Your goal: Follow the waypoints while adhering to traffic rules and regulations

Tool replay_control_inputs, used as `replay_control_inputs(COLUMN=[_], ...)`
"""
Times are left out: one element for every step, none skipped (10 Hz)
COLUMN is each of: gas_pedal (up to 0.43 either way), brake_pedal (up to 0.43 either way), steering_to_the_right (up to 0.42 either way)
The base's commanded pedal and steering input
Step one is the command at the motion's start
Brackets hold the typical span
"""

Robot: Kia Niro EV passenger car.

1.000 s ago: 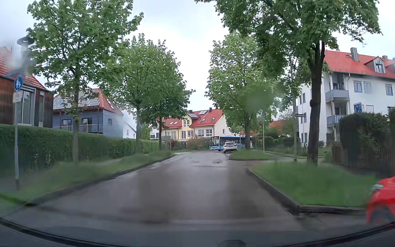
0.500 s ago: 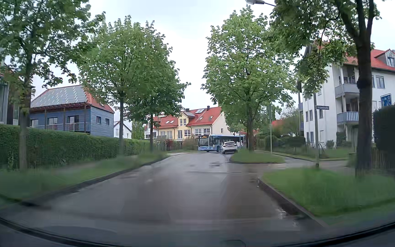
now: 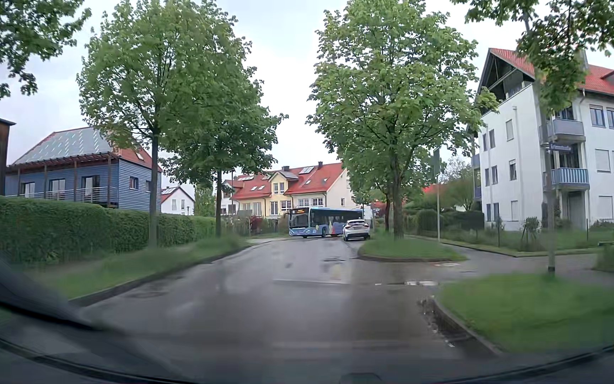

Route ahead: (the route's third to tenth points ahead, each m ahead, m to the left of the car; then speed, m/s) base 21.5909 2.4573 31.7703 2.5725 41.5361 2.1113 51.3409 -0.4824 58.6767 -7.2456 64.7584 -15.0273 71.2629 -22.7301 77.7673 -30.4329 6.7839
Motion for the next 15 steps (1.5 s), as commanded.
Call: replay_control_inputs(gas_pedal=[0.098,0.098,0.098,0.098,0.098,0.098,0.087,0.087,0.087,0.087,0.087,0.087,0.087,0.087,0.087], brake_pedal=[0.0,0.0,0.0,0.0,0.0,0.0,0.0,0.0,0.0,0.0,0.0,0.0,0.0,0.0,0.0], steering_to_the_right=[0.006,0.006,0.004,0.0,-0.001,-0.001,-0.002,-0.002,-0.002,-0.002,-0.002,-0.003,-0.003,-0.004,-0.005])
